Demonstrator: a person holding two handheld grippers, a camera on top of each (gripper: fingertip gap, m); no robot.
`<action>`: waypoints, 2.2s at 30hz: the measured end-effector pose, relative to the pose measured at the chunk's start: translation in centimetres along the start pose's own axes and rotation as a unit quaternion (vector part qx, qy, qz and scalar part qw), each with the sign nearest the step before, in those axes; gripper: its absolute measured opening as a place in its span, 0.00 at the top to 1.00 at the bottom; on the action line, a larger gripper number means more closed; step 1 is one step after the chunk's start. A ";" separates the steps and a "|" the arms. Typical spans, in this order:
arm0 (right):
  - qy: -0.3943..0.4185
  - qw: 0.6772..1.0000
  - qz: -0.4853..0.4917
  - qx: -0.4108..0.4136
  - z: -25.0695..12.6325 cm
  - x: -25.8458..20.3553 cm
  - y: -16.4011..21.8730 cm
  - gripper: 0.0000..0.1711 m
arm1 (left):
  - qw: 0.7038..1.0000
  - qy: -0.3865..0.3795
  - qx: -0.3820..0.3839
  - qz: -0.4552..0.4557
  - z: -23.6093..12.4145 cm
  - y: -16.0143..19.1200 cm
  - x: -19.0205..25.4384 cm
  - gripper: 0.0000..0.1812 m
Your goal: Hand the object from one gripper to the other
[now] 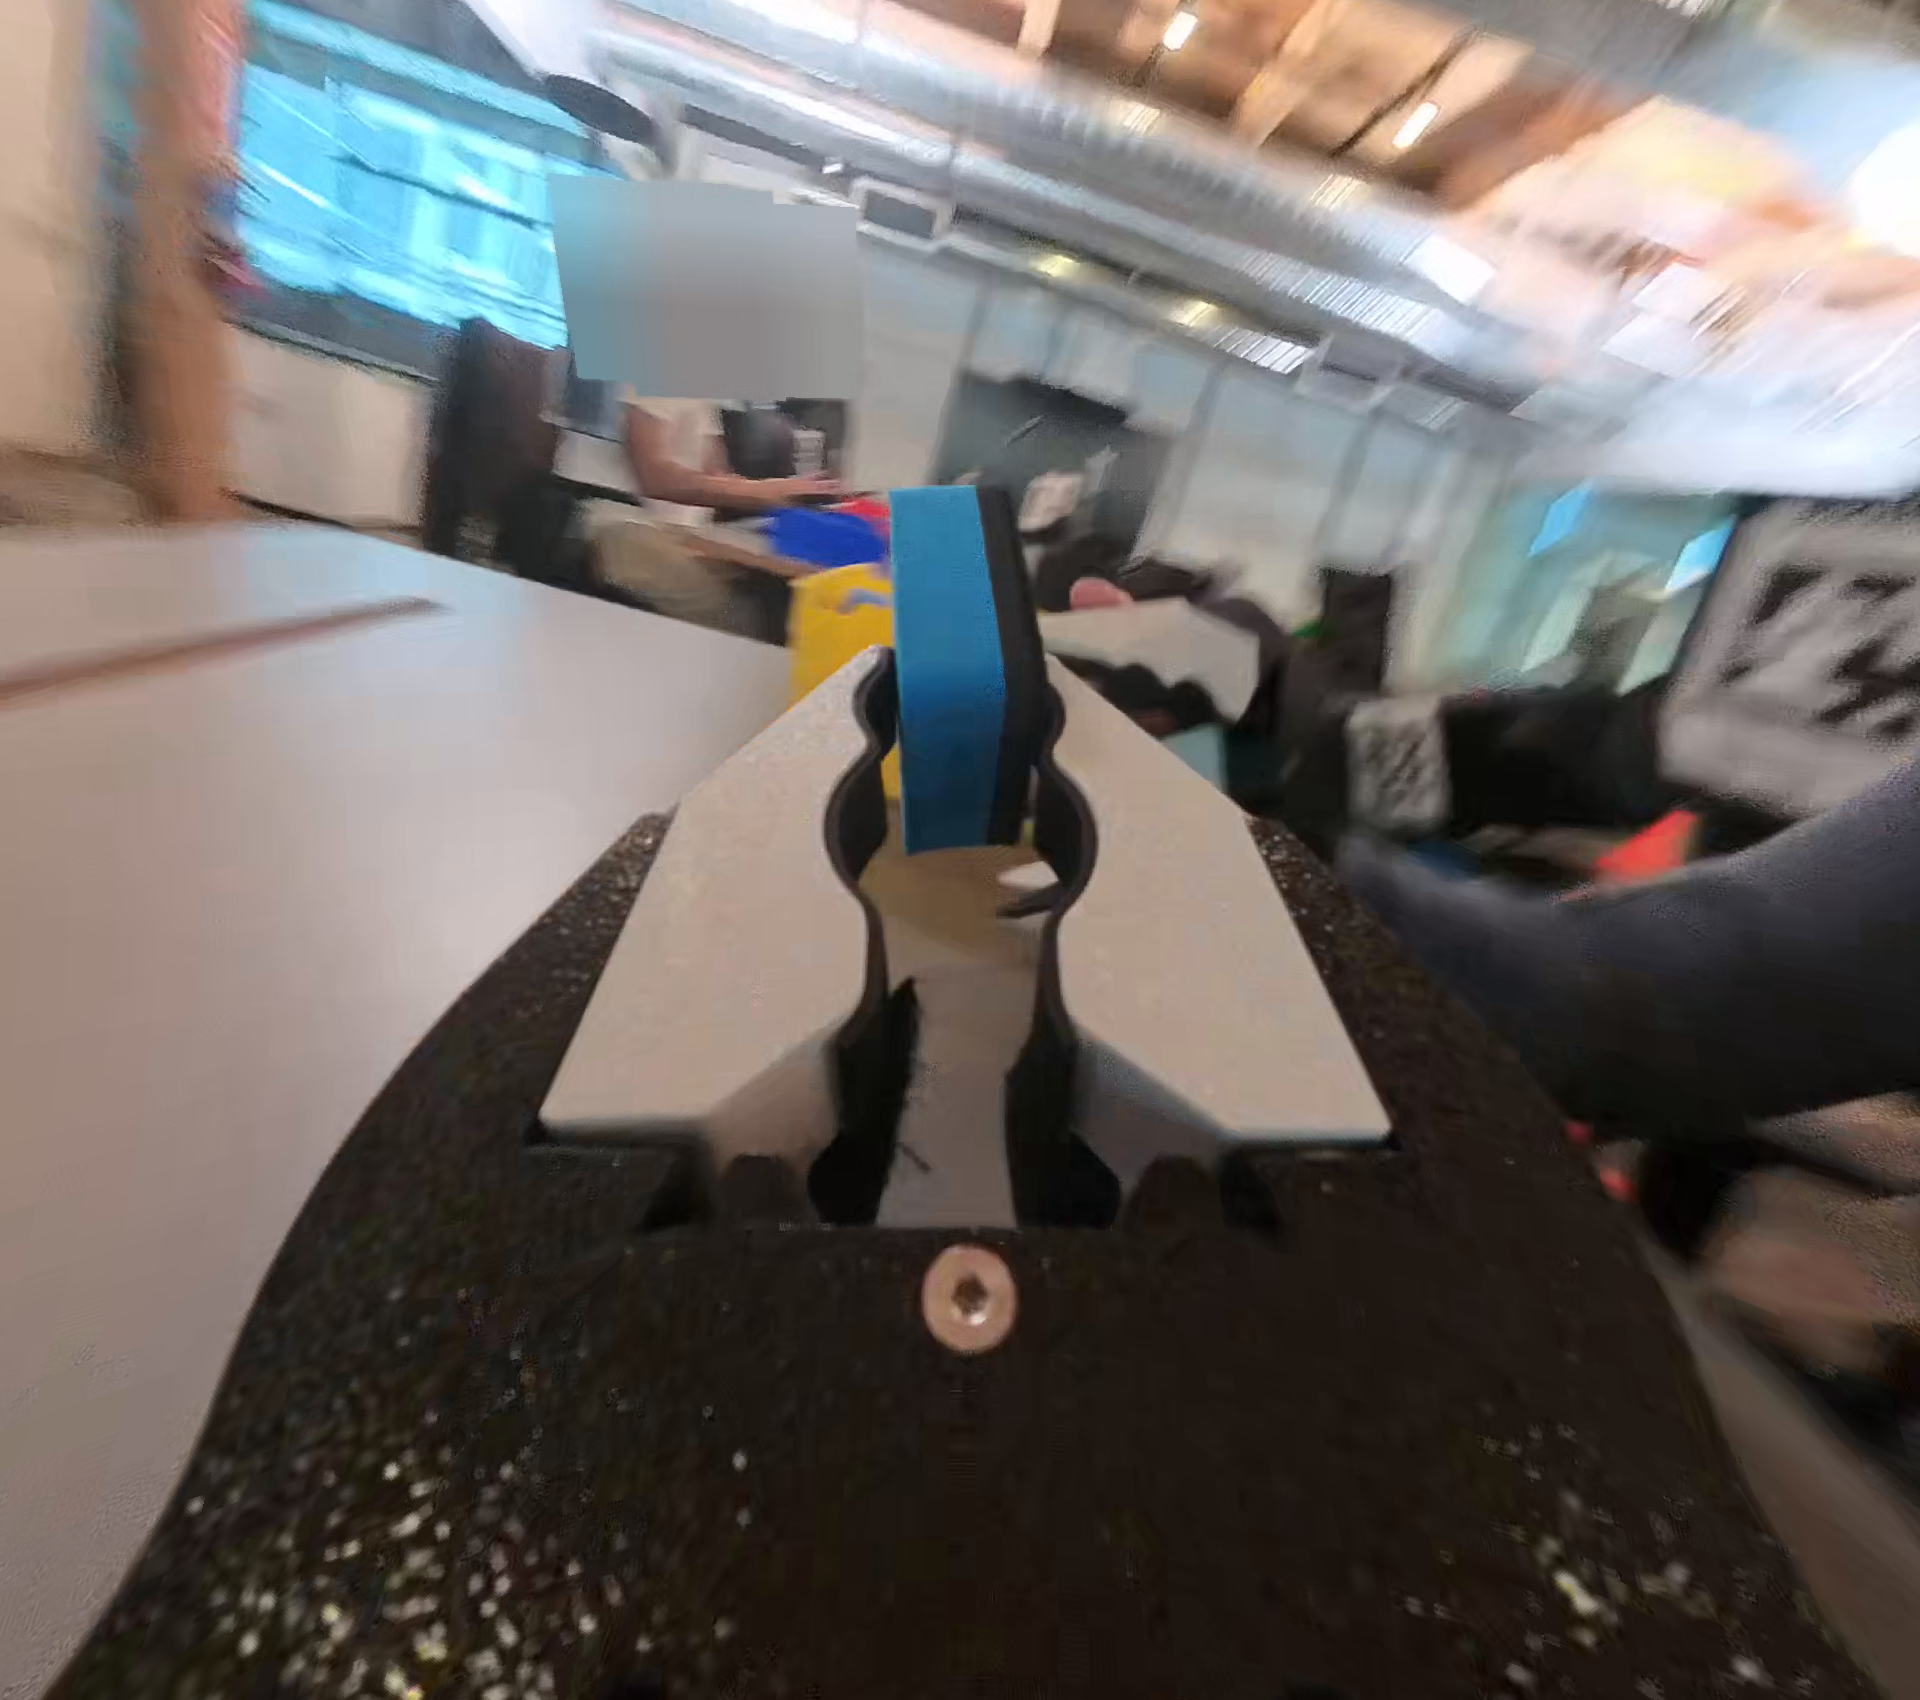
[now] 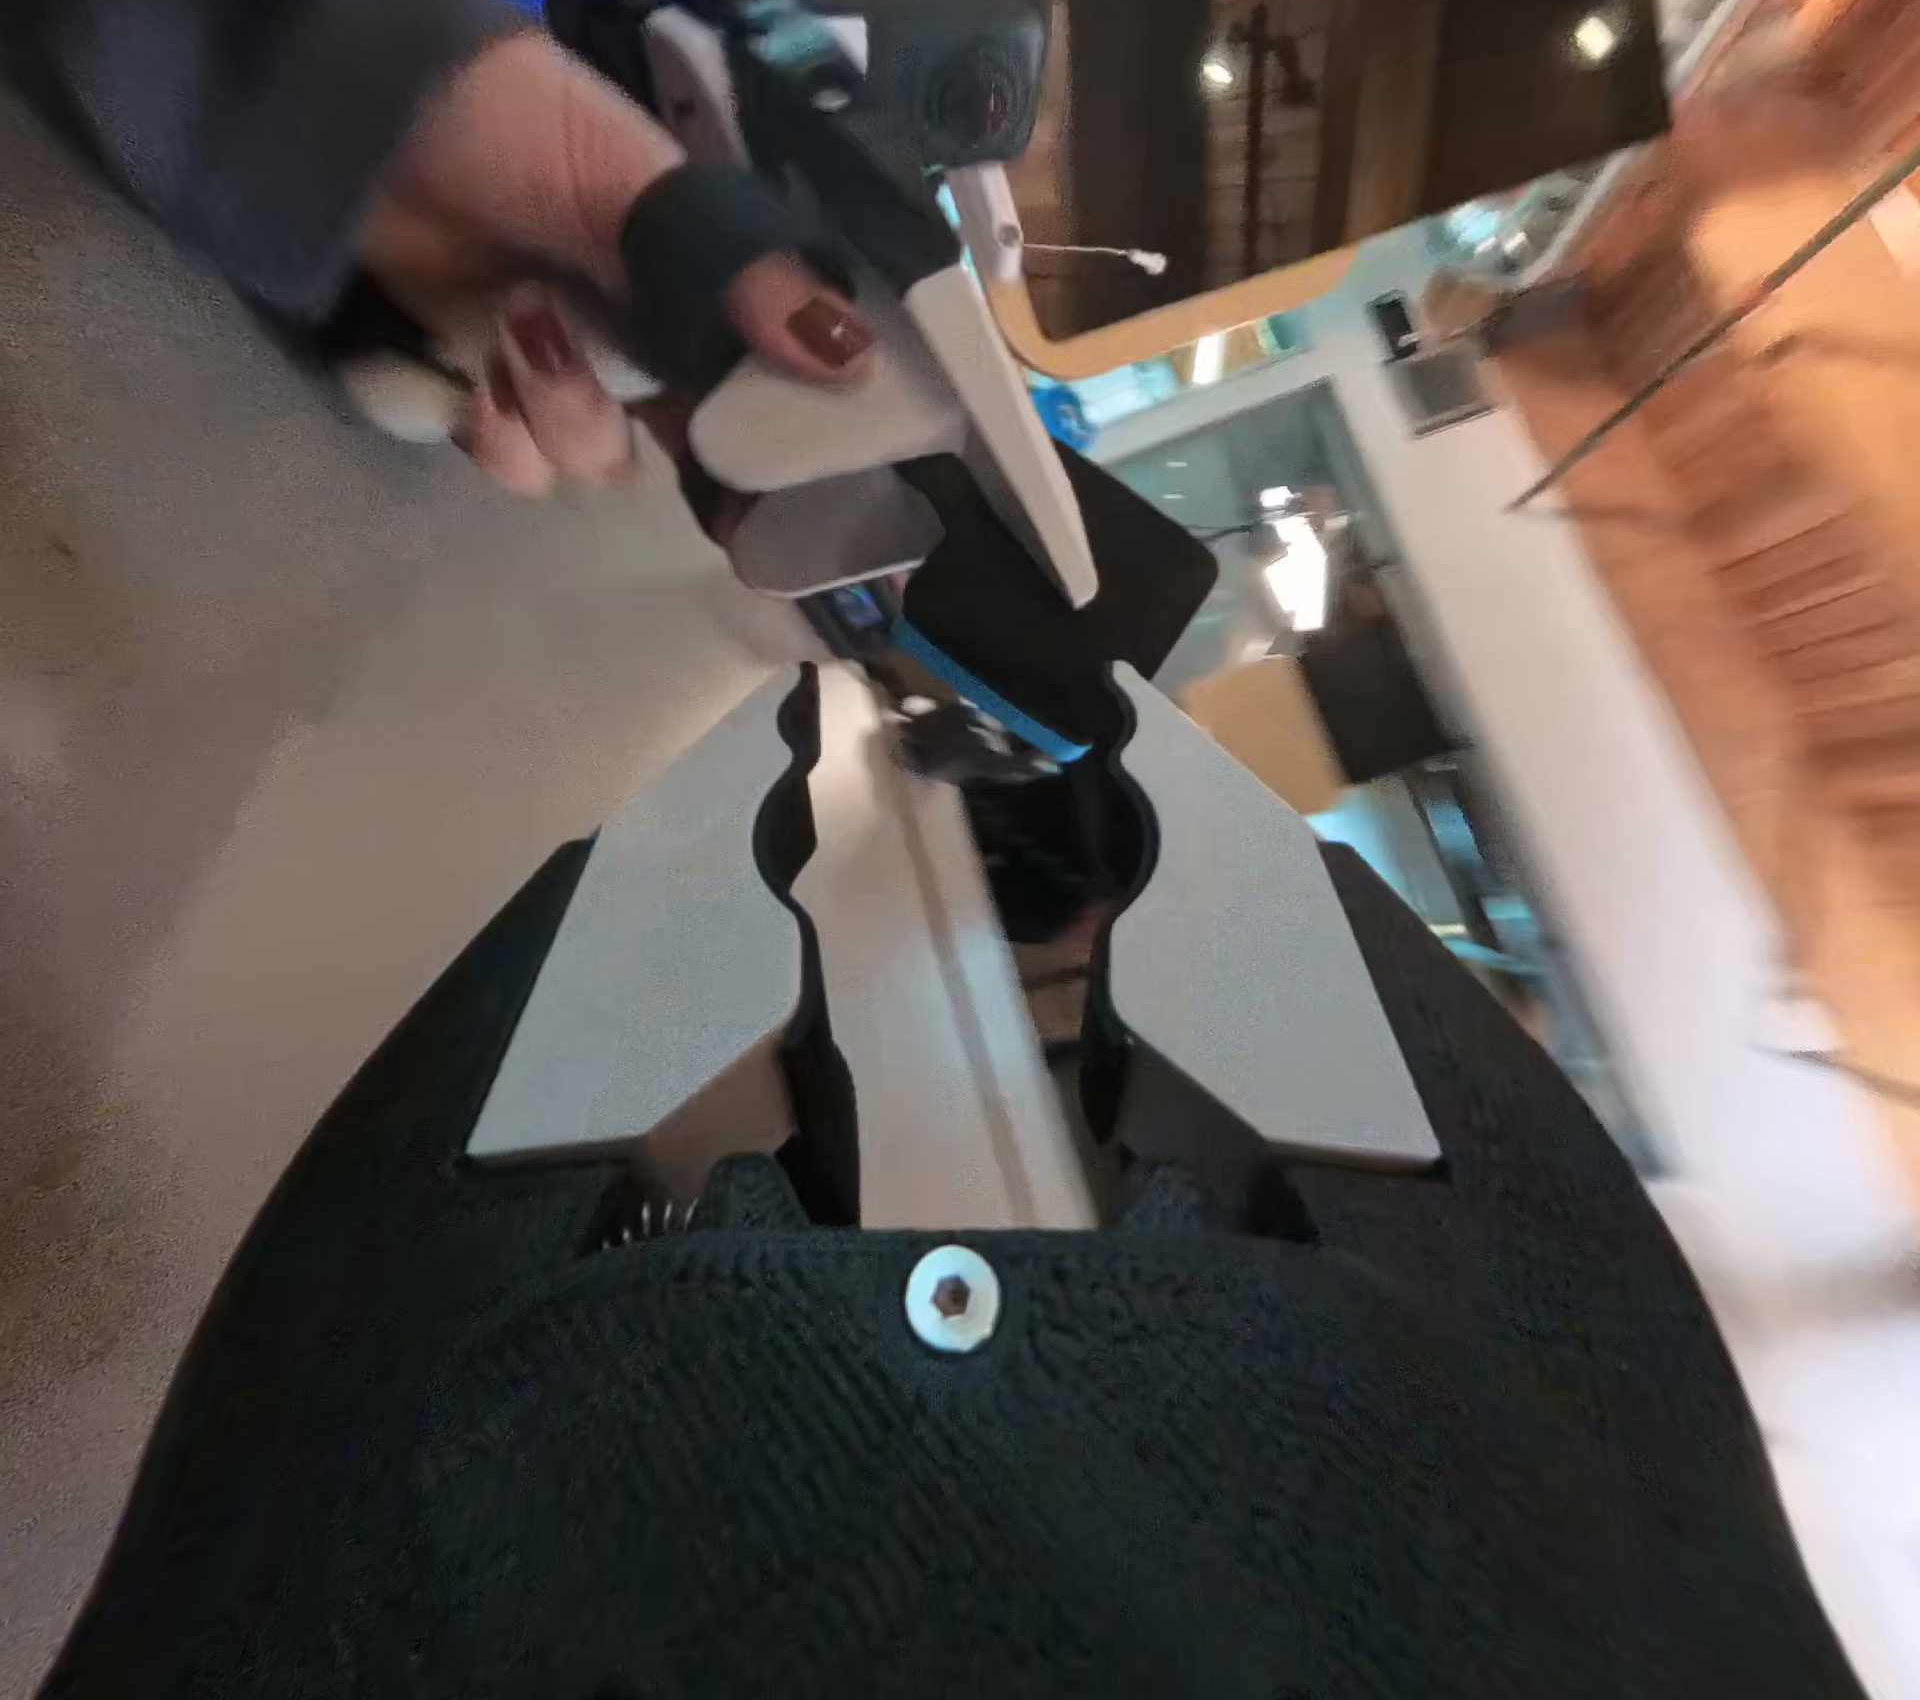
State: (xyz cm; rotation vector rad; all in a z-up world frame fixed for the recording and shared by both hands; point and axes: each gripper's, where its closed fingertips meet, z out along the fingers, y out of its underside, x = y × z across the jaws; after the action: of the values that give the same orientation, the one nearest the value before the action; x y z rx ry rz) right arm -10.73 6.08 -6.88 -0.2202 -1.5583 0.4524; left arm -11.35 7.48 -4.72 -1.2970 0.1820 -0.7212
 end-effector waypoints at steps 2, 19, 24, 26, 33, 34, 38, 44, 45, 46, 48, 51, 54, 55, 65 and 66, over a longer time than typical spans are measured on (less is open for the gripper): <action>-0.035 0.993 0.115 0.000 -0.3 0.1 0.8 0.70 | 0.987 -0.060 -0.028 0.144 -0.3 0.2 -0.5 0.89; -0.295 0.476 0.826 0.062 -2.0 0.5 1.3 0.83 | 0.566 -0.190 -0.204 0.775 1.3 3.6 0.0 0.89; -0.260 0.560 0.784 0.069 -2.4 1.2 2.3 0.86 | 0.759 -0.178 -0.160 0.606 1.4 3.2 0.0 0.59; -0.242 0.621 0.740 0.096 -2.9 2.2 2.0 0.86 | 0.858 -0.152 -0.132 0.472 1.3 2.6 0.2 0.54; -0.192 0.786 0.563 0.169 -4.5 3.7 -0.3 0.86 | 0.996 0.044 -0.068 0.033 1.0 2.4 2.4 0.60; -0.186 0.799 0.546 0.172 -4.5 3.6 -0.5 0.86 | 0.995 0.068 -0.069 -0.006 1.1 2.5 2.7 0.60; -0.183 0.831 0.496 0.174 -4.6 3.0 -1.0 0.86 | 0.986 0.129 -0.097 -0.051 1.3 3.6 4.3 0.69; -0.196 0.838 0.479 0.172 -4.5 2.3 -1.3 0.86 | 0.984 0.139 -0.100 -0.039 1.4 3.8 4.9 0.81; -0.199 0.837 0.480 0.172 -4.5 2.2 -1.3 0.86 | 0.986 0.137 -0.091 -0.037 1.3 3.5 4.8 0.85; -0.203 0.834 0.482 0.173 -4.6 2.1 -1.4 0.86 | 0.987 0.134 -0.082 -0.030 1.2 3.2 4.7 0.89; -0.202 0.824 0.503 0.164 -4.3 2.1 -1.0 0.87 | 0.991 0.112 -0.074 0.005 1.2 3.1 4.4 0.90; -0.185 0.763 0.606 0.125 -3.3 2.8 1.1 0.76 | 0.990 0.042 -0.063 0.119 1.2 2.7 2.9 0.90; -0.214 0.636 0.734 0.109 -3.0 3.1 2.4 0.59 | 0.943 -0.079 -0.117 0.302 0.7 3.1 0.1 0.90; -0.235 0.594 0.761 0.112 -3.1 3.0 2.3 0.57 | 0.902 -0.122 -0.143 0.387 0.4 3.3 -0.8 0.90; -0.264 0.447 0.852 0.064 -2.3 0.9 3.8 0.81 | 0.622 -0.208 -0.218 0.723 1.0 4.0 -1.6 0.89; -0.264 0.458 0.847 0.058 -2.3 0.8 3.8 0.82 | 0.645 -0.200 -0.215 0.705 1.0 4.3 -1.6 0.89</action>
State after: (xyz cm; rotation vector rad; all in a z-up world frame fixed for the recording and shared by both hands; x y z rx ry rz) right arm -8.99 10.20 -7.79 -1.7379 -1.2968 2.3707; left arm -10.45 9.56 -8.80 -1.2683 0.9128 1.0254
